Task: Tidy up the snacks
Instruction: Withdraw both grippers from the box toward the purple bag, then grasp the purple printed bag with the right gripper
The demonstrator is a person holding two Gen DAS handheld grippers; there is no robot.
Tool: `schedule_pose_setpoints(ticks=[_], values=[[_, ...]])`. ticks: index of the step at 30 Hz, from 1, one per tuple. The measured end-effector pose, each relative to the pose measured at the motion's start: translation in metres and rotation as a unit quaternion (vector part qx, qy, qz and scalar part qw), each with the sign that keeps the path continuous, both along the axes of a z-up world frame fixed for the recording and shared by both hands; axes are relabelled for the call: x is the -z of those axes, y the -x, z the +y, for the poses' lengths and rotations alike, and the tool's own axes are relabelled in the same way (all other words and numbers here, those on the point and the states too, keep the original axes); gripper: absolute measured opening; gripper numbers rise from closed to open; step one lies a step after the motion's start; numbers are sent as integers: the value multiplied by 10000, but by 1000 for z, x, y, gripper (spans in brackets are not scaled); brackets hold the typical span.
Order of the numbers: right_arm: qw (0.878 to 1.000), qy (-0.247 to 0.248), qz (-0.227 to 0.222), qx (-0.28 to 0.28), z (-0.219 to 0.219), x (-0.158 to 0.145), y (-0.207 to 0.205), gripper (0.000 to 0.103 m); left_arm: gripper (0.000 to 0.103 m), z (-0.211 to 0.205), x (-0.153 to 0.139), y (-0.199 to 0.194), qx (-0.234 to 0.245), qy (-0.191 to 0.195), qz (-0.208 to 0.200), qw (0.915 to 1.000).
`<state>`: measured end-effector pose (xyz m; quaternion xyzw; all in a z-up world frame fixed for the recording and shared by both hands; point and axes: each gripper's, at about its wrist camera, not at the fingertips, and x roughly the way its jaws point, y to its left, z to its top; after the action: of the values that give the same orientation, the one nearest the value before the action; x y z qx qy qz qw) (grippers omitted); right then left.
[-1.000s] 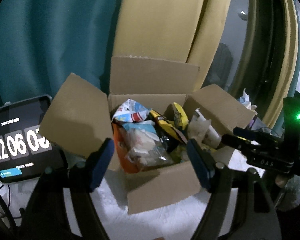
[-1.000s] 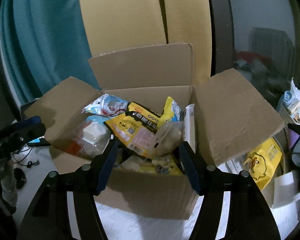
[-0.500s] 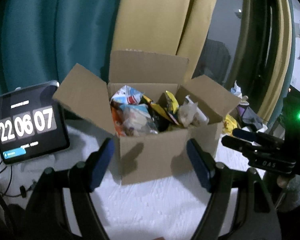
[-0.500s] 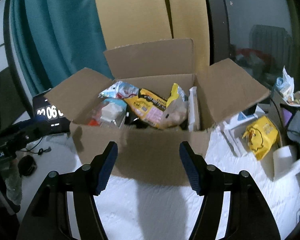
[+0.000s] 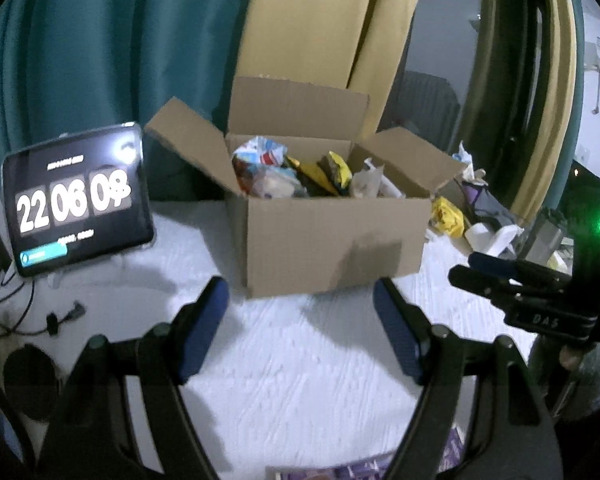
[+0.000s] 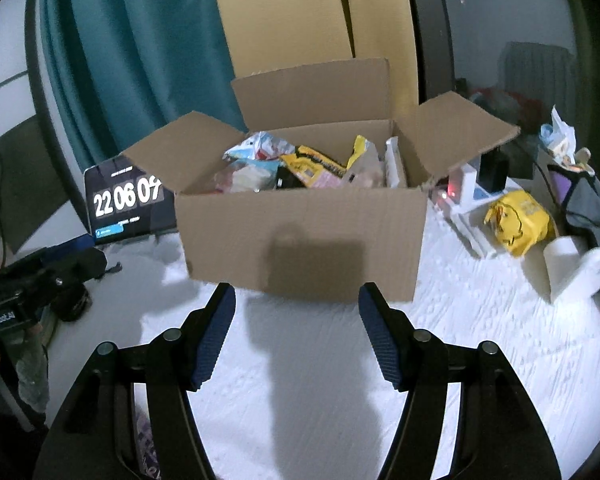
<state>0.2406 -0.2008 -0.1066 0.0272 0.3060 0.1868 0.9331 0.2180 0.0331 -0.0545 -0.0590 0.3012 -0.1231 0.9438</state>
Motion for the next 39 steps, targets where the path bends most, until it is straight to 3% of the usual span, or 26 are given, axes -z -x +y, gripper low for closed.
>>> schedule_pose_setpoints(ticks=[17,27,36,39], values=[[9988,-142,478,14,1,53,64,67,76,-1,44,61,83,-126,415,9990],[9966,-176,803,-6,-1,83,98,67,76,-12,80,91,198,-329,824,9959],[9943,93,1055,-66,6,106,127,67,76,-16,114,109,217,-281,1388,9897],[9929,55,1181,-85,4,111,131,67,76,-21,119,114,245,-496,1347,9893]])
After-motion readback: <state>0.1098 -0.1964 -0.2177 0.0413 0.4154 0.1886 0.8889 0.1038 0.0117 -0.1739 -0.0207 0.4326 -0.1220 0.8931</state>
